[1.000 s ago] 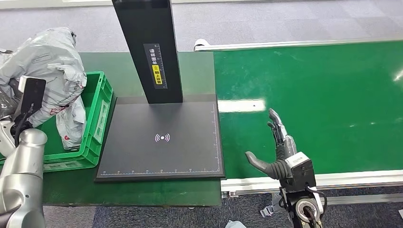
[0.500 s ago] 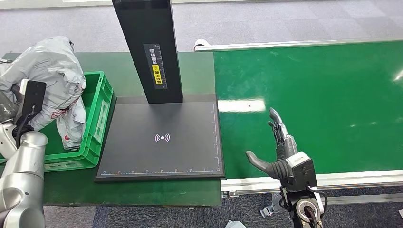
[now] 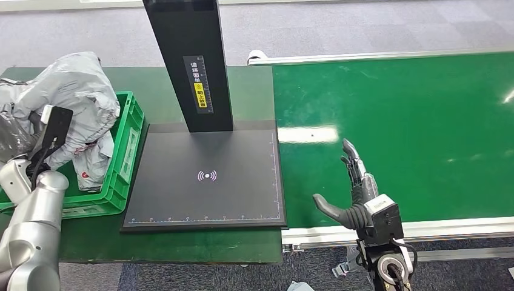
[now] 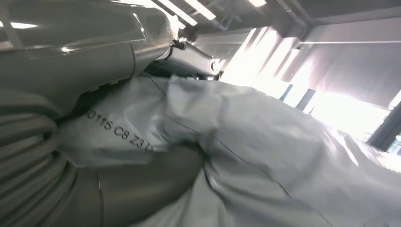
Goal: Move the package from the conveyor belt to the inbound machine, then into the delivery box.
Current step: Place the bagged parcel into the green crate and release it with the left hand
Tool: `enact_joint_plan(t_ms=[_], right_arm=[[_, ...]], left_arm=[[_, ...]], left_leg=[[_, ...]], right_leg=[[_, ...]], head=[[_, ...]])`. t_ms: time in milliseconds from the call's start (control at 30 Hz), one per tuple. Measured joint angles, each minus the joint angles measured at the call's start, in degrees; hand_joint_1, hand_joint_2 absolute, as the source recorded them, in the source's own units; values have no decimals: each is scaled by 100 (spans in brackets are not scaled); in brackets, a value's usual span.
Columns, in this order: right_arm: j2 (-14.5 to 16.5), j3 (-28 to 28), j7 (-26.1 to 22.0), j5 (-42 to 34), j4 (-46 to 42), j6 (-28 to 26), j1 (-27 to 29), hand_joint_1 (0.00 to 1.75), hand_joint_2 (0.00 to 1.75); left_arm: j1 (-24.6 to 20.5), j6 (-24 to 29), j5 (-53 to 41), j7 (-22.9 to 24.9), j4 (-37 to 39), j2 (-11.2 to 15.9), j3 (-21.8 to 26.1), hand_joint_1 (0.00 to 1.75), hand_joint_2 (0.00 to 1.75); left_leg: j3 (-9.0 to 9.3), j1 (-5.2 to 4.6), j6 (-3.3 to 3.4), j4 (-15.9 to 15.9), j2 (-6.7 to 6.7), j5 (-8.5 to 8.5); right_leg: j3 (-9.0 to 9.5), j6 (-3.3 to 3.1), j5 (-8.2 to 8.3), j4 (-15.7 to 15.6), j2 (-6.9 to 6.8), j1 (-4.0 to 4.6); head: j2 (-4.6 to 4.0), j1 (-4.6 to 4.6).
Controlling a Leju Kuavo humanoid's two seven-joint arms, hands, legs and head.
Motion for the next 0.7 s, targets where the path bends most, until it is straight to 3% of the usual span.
enact_joint_plan(t_ms=[700], right_arm=[[-25, -83, 37, 0, 0, 9, 35, 0, 175]], left_arm=[[5, 1, -424, -265, 0, -86, 103, 0, 175]], left_leg=[[0, 0, 0, 0, -1, 0]], right_leg=[[-1, 0, 0, 0, 0, 0]], head=[[-1, -1]])
